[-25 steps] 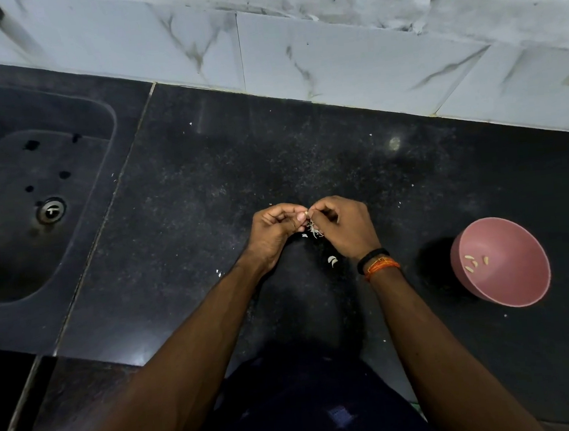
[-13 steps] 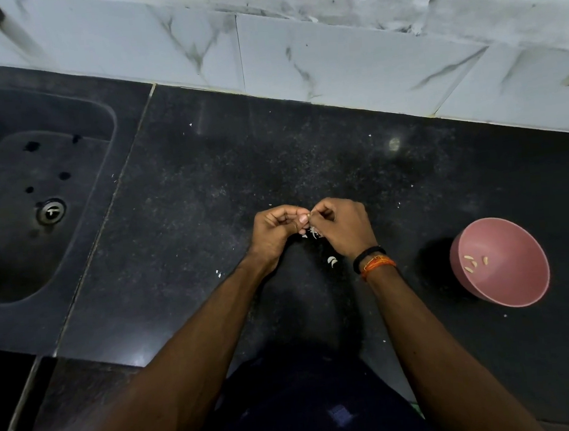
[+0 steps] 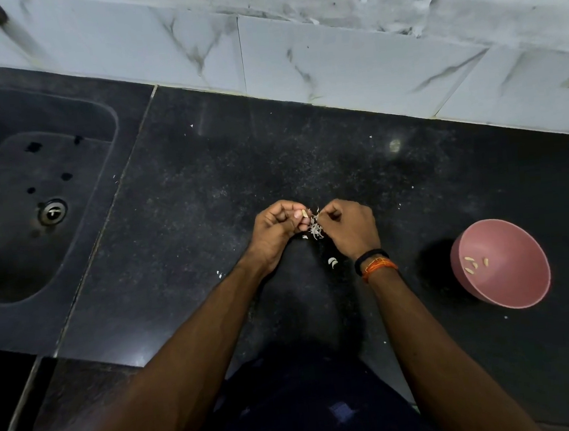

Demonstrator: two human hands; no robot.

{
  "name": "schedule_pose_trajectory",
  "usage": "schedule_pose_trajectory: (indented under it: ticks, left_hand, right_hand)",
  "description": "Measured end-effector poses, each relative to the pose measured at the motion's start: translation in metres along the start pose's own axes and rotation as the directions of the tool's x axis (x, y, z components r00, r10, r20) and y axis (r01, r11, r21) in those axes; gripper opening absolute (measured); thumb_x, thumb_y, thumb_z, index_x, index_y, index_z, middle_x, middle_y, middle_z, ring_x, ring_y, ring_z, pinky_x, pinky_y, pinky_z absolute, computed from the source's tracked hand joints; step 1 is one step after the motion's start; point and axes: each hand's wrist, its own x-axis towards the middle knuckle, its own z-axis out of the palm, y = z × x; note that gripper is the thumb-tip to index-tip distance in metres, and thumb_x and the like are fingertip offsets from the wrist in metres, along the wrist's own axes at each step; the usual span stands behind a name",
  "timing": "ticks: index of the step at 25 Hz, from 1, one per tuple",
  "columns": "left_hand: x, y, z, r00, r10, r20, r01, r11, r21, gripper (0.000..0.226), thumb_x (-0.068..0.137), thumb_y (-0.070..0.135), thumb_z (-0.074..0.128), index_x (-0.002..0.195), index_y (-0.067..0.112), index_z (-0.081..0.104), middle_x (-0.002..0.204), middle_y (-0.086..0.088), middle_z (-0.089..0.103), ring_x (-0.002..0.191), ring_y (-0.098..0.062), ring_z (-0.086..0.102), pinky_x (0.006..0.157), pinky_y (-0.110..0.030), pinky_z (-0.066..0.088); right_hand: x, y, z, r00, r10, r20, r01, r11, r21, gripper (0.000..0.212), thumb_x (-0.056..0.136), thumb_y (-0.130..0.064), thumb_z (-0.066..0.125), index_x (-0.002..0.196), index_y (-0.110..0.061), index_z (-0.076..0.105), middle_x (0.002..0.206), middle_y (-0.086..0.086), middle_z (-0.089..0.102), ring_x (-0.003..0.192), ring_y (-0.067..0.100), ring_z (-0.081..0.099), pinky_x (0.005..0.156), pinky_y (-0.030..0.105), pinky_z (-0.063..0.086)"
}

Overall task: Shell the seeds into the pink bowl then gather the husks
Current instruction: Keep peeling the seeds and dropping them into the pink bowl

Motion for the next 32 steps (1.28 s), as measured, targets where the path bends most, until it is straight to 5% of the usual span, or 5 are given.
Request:
schedule_pose_trajectory:
  ticks: [8,12,17,24,32]
  left_hand:
    - [0.0,0.003,-0.001,0.999,-0.053,-0.004,0.053,0.996,-0.069,0.017,0.095,-0.006,0.057,0.109,0.001,0.063,0.092,-0.015,0.074,0.081,-0.017,0.071,0.076,-0.028,0.058]
    - [0.0,0.005,-0.001,0.998,-0.063,-0.012,0.062,0.994,-0.088,0.016,0.094,-0.006,0.059,0.106,0.002,0.063,0.093,-0.017,0.073,0.082,-0.02,0.071,0.076,-0.03,0.058]
    - [-0.001,0.006,0.0,0.997,-0.075,0.008,0.076,0.991,-0.107,0.015,0.094,-0.006,0.058,0.106,-0.001,0.065,0.096,-0.018,0.074,0.086,-0.023,0.073,0.08,-0.032,0.06]
    - [-0.001,0.005,-0.001,0.996,-0.084,0.001,0.083,0.99,-0.114,0.021,0.089,-0.013,0.06,0.103,-0.002,0.069,0.092,-0.019,0.074,0.086,-0.026,0.074,0.081,-0.034,0.06]
    - [0.0,0.001,-0.002,0.996,-0.089,-0.013,0.087,0.992,-0.088,0.023,0.09,-0.011,0.06,0.105,0.001,0.073,0.094,-0.014,0.076,0.083,-0.018,0.072,0.078,-0.027,0.059]
  right_hand:
    - [0.003,0.002,-0.004,1.0,-0.015,0.022,0.013,0.994,0.108,0.01,0.091,-0.015,0.071,0.09,-0.024,0.074,0.083,-0.009,0.074,0.081,0.011,0.073,0.081,0.042,0.062]
    - [0.002,-0.004,-0.005,0.998,-0.054,0.024,0.052,0.997,0.064,0.019,0.092,-0.011,0.063,0.095,-0.019,0.079,0.087,-0.008,0.075,0.083,0.007,0.07,0.084,0.034,0.059]
    - [0.002,-0.006,-0.005,0.997,-0.048,-0.067,0.045,0.998,-0.037,0.025,0.091,-0.032,0.068,0.072,-0.017,0.072,0.068,-0.005,0.068,0.067,0.012,0.064,0.07,0.036,0.055]
    - [0.002,-0.005,-0.007,0.993,-0.11,-0.047,0.11,0.994,0.0,0.014,0.084,-0.007,0.074,0.087,-0.021,0.074,0.087,-0.014,0.066,0.08,0.001,0.064,0.078,0.022,0.056]
    - [0.003,-0.001,-0.003,0.985,-0.173,0.024,0.17,0.981,0.089,0.009,0.09,-0.018,0.073,0.096,-0.017,0.079,0.092,-0.008,0.073,0.085,0.004,0.068,0.081,0.024,0.056]
